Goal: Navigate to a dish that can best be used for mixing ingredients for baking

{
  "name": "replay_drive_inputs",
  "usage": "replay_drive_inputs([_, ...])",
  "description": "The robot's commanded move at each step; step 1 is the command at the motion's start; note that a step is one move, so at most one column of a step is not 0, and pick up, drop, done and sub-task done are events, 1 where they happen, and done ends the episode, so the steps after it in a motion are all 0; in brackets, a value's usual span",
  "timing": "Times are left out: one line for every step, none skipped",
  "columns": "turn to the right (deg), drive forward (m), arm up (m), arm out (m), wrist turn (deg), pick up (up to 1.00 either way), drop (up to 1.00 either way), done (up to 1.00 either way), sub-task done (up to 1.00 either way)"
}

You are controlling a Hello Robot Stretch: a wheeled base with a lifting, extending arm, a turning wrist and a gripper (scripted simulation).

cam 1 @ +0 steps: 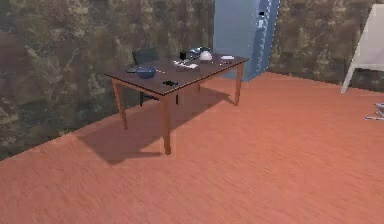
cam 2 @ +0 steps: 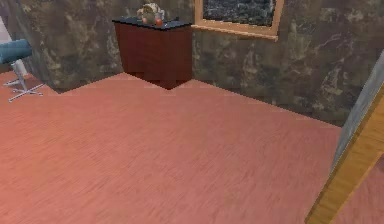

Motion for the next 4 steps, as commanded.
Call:
replay_drive_inputs([0.0,0.50,0.00,0.00,0.0,0.00,0.00,0.00,0.00])
replay_drive_inputs([-21.0,0.00,0.00,0.00,0.0,0.00,0.00,0.00,0.00])
replay_drive_inputs([0.0,0.75,0.00,0.00,0.0,0.00,0.00,0.00,0.00])
replay_drive_inputs([0.0,0.00,0.00,0.00,0.0,0.00,0.00,1.00,0.00])
